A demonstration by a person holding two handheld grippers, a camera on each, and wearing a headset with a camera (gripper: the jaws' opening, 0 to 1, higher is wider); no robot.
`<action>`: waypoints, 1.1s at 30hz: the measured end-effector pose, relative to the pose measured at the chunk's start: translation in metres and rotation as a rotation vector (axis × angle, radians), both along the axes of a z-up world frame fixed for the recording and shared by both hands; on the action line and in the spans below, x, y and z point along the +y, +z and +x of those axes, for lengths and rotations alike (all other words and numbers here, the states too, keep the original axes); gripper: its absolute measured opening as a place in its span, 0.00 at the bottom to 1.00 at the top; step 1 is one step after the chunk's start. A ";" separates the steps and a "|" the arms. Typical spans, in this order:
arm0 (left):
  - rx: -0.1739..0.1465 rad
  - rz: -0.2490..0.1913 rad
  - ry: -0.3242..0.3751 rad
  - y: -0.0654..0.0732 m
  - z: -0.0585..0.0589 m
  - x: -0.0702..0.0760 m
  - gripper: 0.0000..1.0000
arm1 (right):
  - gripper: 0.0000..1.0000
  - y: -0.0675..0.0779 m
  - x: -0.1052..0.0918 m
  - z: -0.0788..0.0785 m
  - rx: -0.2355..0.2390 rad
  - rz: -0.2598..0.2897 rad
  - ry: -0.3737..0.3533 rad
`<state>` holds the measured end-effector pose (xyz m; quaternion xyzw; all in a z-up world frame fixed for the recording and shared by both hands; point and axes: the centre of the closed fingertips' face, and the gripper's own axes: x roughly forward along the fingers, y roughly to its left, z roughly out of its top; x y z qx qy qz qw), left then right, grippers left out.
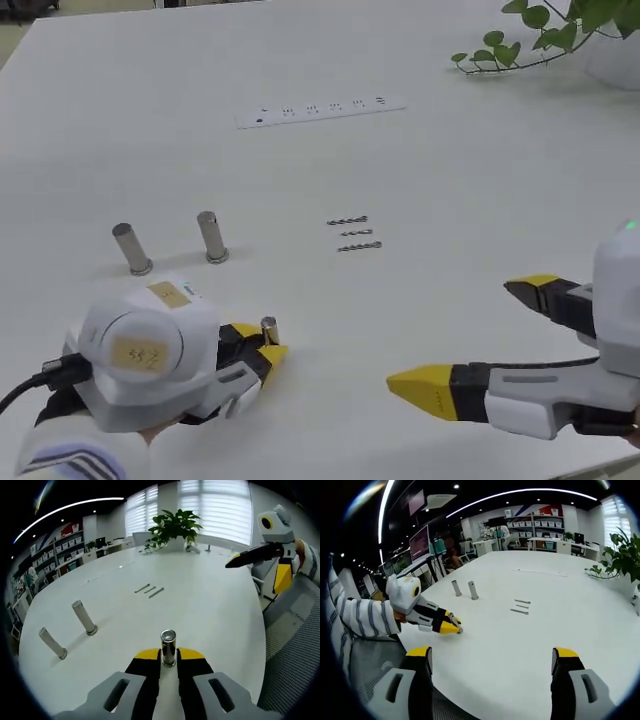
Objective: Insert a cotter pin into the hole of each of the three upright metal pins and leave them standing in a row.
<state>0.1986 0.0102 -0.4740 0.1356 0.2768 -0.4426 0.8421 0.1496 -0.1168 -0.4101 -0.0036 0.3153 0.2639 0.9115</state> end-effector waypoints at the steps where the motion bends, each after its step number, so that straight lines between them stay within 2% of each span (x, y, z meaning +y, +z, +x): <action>1: 0.000 -0.011 0.008 0.003 0.001 0.000 0.13 | 0.98 0.000 0.000 0.000 -0.001 0.001 -0.002; 4: -0.009 -0.013 0.006 0.010 0.003 0.001 0.23 | 0.98 0.001 -0.001 0.000 -0.001 0.002 -0.005; 6: -0.023 -0.032 -0.009 0.020 0.002 0.001 0.30 | 0.98 0.001 -0.002 0.001 -0.002 0.002 -0.007; 8: -0.013 -0.062 -0.046 0.029 -0.003 -0.002 0.32 | 0.98 0.002 -0.002 0.001 -0.003 0.006 -0.008; 11: -0.023 -0.059 -0.069 0.037 -0.008 0.002 0.35 | 0.98 0.002 -0.002 0.002 -0.004 0.008 -0.008; 14: -0.023 -0.073 -0.084 0.043 -0.012 0.006 0.44 | 0.98 0.003 -0.002 0.003 -0.004 0.006 -0.005; 16: -0.017 -0.088 -0.091 0.046 -0.016 0.007 0.47 | 0.98 0.003 -0.002 0.003 -0.004 0.007 -0.003; 17: -0.023 -0.089 -0.102 0.047 -0.018 0.007 0.49 | 0.98 0.003 -0.002 0.003 -0.003 0.007 -0.003; 20: -0.032 -0.074 -0.123 0.048 -0.024 0.009 0.61 | 0.98 0.002 -0.002 0.003 0.000 0.004 0.002; 25: -0.030 -0.105 -0.131 0.055 -0.033 0.010 0.74 | 0.98 0.003 -0.002 0.004 0.000 0.005 0.004; 29: -0.034 -0.095 -0.138 0.055 -0.038 0.011 0.88 | 0.98 0.003 -0.002 0.005 0.000 0.003 0.008; 33: -0.018 -0.150 -0.092 0.059 -0.039 0.009 0.99 | 0.98 0.002 -0.002 0.006 0.004 0.003 0.011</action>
